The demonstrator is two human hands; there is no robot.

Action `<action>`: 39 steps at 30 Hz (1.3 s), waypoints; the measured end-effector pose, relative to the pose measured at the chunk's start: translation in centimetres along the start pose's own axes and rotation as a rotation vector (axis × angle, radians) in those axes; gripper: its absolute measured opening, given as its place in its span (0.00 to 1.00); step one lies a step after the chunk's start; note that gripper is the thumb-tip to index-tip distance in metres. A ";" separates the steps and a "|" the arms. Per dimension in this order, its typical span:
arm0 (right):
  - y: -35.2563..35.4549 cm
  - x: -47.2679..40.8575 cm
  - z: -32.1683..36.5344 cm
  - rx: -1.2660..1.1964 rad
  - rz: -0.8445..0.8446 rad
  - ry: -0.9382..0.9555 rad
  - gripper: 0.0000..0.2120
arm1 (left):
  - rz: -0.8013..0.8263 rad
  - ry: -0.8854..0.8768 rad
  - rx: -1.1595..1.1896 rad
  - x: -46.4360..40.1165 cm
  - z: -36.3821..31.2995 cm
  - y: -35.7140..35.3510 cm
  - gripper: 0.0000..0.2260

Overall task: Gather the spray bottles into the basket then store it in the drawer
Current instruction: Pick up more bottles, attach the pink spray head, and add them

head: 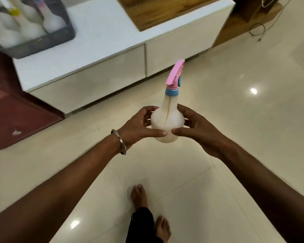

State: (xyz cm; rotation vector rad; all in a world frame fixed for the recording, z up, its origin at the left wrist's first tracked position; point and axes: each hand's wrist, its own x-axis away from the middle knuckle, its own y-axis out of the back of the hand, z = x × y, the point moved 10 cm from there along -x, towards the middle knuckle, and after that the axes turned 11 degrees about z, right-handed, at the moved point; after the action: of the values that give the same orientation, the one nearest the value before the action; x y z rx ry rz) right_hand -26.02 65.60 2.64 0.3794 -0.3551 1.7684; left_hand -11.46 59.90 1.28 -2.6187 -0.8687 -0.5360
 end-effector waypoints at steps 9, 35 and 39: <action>-8.7 -8.6 8.5 0.180 0.069 0.108 0.39 | -0.318 -0.135 -0.055 7.1 -3.1 11.3 0.39; -12.9 -47.9 45.4 0.300 0.299 0.384 0.36 | -0.515 -0.239 -0.316 4.5 -34.4 52.5 0.34; -12.5 -54.3 49.5 0.308 0.351 0.382 0.37 | -0.477 -0.177 -0.348 2.5 -38.8 58.0 0.34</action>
State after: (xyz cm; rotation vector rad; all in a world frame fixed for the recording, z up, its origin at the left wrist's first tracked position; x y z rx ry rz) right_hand 1.08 -0.51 23.95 0.1924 0.1352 2.1974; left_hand 17.01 0.85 25.48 -2.7939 -1.6077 -0.6262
